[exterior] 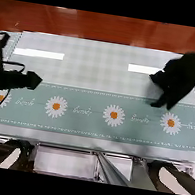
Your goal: Fold the shirts.
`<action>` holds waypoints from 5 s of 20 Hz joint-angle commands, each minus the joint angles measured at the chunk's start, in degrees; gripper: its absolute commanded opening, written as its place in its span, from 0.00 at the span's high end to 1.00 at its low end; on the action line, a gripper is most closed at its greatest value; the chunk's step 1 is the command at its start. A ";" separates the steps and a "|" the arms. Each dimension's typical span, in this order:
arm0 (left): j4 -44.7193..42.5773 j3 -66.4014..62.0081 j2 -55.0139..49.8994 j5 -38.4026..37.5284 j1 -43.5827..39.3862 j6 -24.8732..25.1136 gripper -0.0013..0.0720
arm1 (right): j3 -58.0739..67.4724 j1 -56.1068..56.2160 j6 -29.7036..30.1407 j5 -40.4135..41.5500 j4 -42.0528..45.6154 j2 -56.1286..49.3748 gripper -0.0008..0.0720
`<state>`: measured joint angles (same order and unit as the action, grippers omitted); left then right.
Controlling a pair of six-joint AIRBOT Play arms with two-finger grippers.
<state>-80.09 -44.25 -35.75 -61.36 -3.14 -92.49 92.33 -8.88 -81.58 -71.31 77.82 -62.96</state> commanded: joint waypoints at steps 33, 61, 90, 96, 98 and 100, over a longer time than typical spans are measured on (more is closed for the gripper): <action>18.86 9.27 4.07 -2.32 -0.11 -3.96 0.29 | 1.66 19.04 -4.50 -7.41 -15.47 -22.56 0.43; 62.23 6.43 -42.47 10.21 -8.52 35.45 0.95 | -60.92 -12.79 14.03 6.51 -34.47 1.36 0.43; 61.81 6.19 -40.06 4.92 -1.66 35.50 0.95 | -26.16 12.02 15.65 1.73 -34.73 -26.93 0.95; 61.66 -3.06 -22.73 -0.13 16.13 34.03 0.95 | -2.80 1.60 7.80 -0.98 -27.61 -13.29 0.95; 61.64 -9.18 -17.14 -0.20 19.39 32.30 0.95 | 3.17 0.72 7.23 -0.85 -27.43 -8.87 0.95; 61.64 -16.00 -12.57 -0.26 21.79 31.08 0.95 | 8.02 0.72 7.23 -0.70 -26.62 -3.87 0.95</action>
<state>-18.50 -52.36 -55.31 -61.65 14.02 -59.46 92.53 -6.76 -72.97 -72.18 49.25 -73.10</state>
